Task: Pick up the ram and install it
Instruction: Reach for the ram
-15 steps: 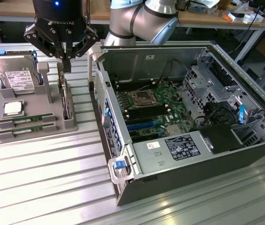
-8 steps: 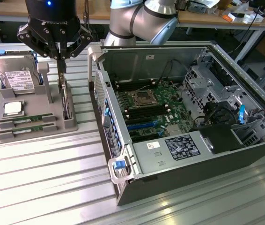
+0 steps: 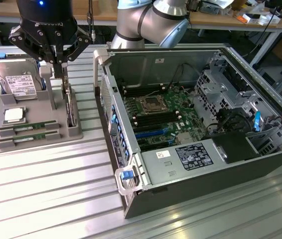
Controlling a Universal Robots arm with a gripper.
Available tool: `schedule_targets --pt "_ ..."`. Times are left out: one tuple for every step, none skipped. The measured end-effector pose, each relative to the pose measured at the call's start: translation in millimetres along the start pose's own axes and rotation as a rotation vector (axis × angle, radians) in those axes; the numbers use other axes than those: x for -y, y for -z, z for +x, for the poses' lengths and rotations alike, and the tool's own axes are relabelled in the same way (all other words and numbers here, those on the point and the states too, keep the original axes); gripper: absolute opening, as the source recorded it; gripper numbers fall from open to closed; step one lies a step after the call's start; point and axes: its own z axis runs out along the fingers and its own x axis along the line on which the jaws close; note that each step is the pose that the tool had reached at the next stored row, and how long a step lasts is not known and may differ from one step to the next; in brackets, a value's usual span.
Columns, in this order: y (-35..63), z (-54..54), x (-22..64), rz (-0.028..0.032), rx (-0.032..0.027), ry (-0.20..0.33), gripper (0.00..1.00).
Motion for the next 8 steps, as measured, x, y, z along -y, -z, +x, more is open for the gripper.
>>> schedule_targets --pt "0.0 1.6 0.1 0.0000 0.0000 0.000 0.11" --pt "0.1 3.1 0.2 0.0000 0.0000 0.000 0.11" --pt "0.1 4.8 0.4 0.0000 0.0000 0.000 0.11" --pt "0.1 6.7 0.5 0.0000 0.0000 0.000 0.11" --pt "0.1 8.2 0.6 0.0000 0.0000 0.000 0.11" --pt "0.1 9.9 0.7 0.0000 0.0000 0.000 0.11" --pt "0.2 11.0 0.8 0.0000 0.0000 0.000 0.11" --pt "0.2 11.7 0.9 0.0000 0.0000 0.000 0.11"
